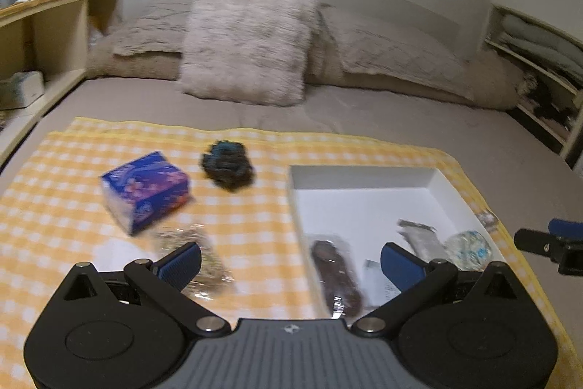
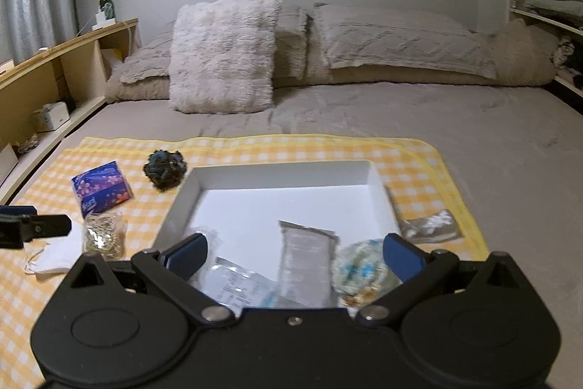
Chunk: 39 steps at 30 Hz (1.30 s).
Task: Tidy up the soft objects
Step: 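Withdraw both tools from the tray back toward the remaining pile, then grasp the clear bag of white cable with the right tool while the left tool grasps the white face mask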
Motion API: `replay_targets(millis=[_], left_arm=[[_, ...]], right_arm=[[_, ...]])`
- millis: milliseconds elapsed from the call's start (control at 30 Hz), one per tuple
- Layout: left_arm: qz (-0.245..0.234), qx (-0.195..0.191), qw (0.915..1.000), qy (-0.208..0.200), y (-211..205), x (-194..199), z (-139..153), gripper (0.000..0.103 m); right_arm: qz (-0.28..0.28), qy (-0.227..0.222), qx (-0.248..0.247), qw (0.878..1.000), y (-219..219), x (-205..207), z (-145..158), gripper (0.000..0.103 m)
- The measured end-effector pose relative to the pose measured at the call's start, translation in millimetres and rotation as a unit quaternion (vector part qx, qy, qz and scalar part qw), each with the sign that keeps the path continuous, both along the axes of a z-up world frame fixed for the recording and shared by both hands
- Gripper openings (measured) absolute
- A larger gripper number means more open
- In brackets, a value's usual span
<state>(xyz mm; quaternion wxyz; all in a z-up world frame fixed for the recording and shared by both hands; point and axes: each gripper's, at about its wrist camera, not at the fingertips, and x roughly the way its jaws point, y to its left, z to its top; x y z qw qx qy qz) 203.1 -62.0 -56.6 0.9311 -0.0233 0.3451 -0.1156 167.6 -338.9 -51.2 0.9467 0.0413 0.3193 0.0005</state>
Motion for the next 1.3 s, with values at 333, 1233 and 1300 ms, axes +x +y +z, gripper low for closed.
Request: replay_targets(millis=[333, 1233, 1300], left_arm=[[0.056, 0.001, 0.9982, -0.022, 67.0, -3.9, 14.1, 0.103], [0.138, 0.009, 0.9867, 0.085, 166.2, 41.9, -33.3, 0.103], [0.141, 0.002, 0.9860, 0.089, 172.3, 46.7, -36.5, 0.103]], right_arm=[[0.049, -0.014, 0.009, 0.999, 58.5, 22.3, 3.3, 0.103], [0.178, 0.027, 0.075, 0.981, 207.3, 113.8, -48.5, 0.103], [0.182, 0.044, 0.074, 0.980, 215.0, 123.7, -59.5, 0.103]])
